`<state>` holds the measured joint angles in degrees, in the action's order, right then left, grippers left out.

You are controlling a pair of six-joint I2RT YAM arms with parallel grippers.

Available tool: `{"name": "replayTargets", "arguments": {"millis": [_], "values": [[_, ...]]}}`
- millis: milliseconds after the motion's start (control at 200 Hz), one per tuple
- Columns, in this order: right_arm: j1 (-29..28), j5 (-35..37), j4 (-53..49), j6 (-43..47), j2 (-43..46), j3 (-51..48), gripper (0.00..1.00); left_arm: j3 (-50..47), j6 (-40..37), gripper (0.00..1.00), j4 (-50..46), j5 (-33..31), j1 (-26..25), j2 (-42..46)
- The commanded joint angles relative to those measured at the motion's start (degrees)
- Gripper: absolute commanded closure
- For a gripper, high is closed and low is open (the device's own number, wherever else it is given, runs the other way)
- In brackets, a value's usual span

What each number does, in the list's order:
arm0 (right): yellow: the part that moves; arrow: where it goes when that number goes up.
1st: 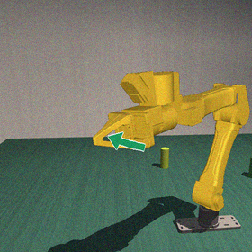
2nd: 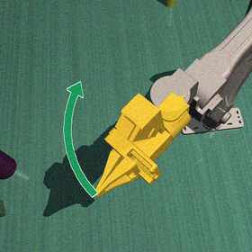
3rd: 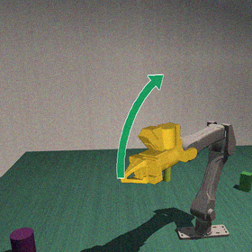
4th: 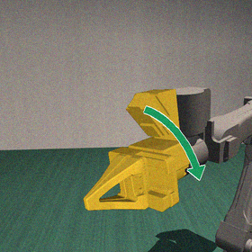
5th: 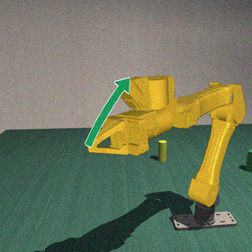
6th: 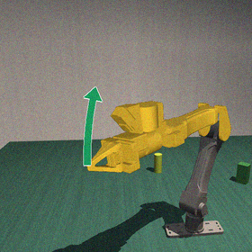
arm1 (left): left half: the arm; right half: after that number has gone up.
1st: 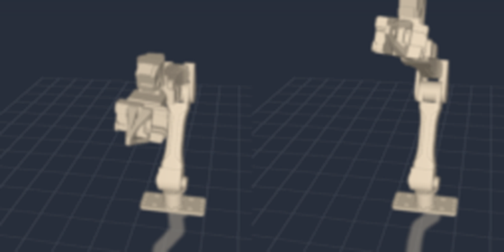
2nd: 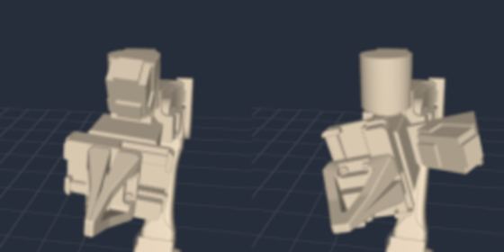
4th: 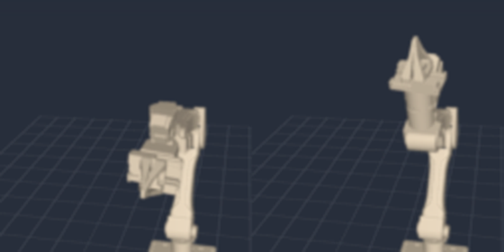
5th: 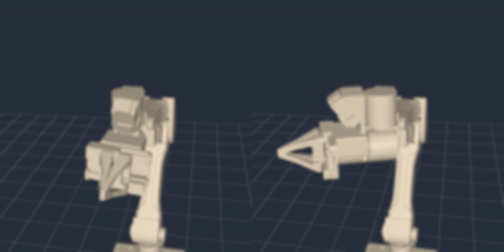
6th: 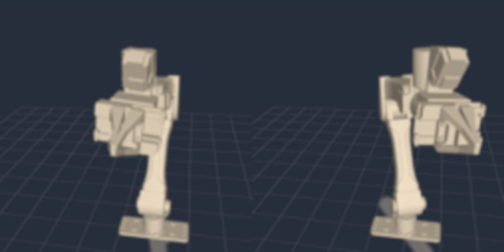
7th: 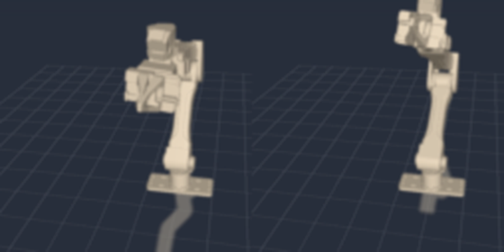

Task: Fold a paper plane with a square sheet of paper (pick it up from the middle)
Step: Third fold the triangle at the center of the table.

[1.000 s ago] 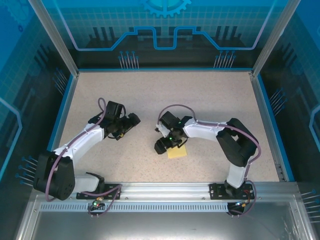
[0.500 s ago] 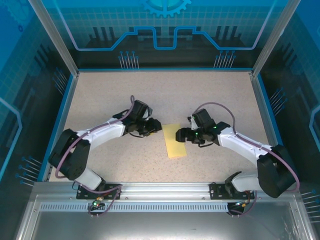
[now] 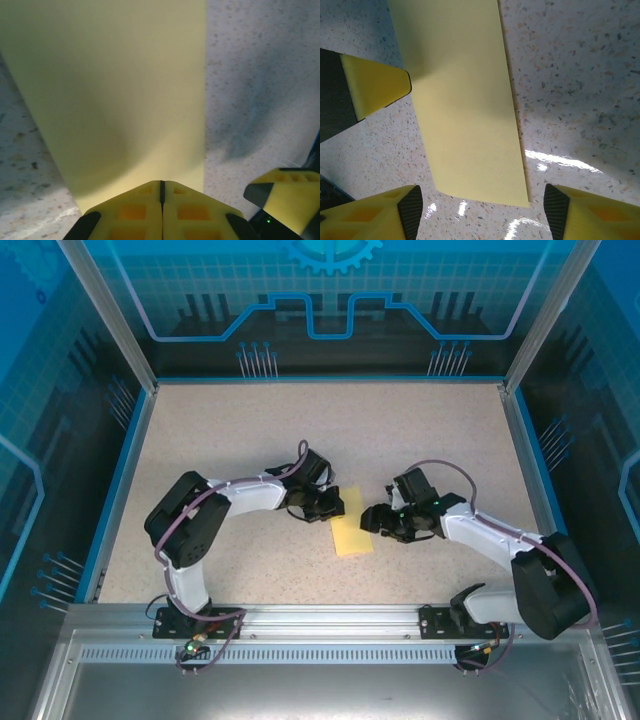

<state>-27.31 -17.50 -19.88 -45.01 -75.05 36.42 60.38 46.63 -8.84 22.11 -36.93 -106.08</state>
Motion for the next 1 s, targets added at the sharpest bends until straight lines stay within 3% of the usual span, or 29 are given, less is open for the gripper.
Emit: {"name": "replayTargets", "arguments": {"millis": [0,365,995], "values": [[0.68,-2.36,0.55,0.02,-1.62,-0.78,0.37,1.54,0.65,0.97,-2.82,-1.81,-0.11,-2.14],[-0.7,-1.89,-0.67,0.97,-4.89,-0.39,0.52,0.82,0.12,1.0,-7.2,-7.33,-0.13,-4.92],[-3.72,-5.87,2.78,1.64,-8.13,0.17,0.57,-0.88,0.49,1.0,-6.89,-7.95,-0.09,-5.16]]}}
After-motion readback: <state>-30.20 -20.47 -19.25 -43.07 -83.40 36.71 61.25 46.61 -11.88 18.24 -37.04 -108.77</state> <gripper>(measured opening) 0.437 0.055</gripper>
